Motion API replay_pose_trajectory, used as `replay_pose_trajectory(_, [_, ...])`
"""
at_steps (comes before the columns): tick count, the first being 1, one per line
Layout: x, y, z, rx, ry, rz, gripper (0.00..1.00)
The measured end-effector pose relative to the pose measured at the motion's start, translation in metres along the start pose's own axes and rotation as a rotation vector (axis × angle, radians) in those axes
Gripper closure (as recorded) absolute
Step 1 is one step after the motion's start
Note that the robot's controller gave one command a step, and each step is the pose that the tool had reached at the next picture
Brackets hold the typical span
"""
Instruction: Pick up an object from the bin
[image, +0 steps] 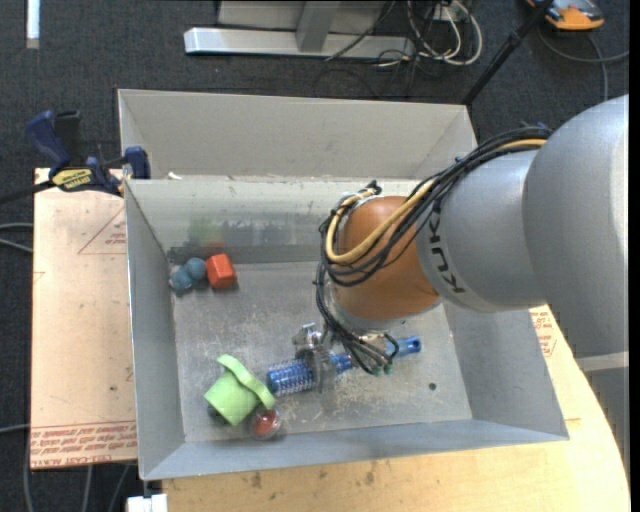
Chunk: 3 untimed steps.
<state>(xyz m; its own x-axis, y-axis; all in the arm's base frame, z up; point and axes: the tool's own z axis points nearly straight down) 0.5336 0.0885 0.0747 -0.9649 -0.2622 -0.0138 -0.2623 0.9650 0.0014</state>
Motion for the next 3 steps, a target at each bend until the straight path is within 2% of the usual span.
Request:
replay_pose_trajectory(1, [-0.045, -0.01, -0.123, 0.002, 0.0, 0.028, 1.0])
replay_pose_trajectory(2, [-0.043, -0.009, -0.118, 0.001, 0.01, 0.029, 0.0])
replay_pose_trajectory(3, [0.052, -0.016, -0.069, -0.004, 0.019, -0.405, 0.0])
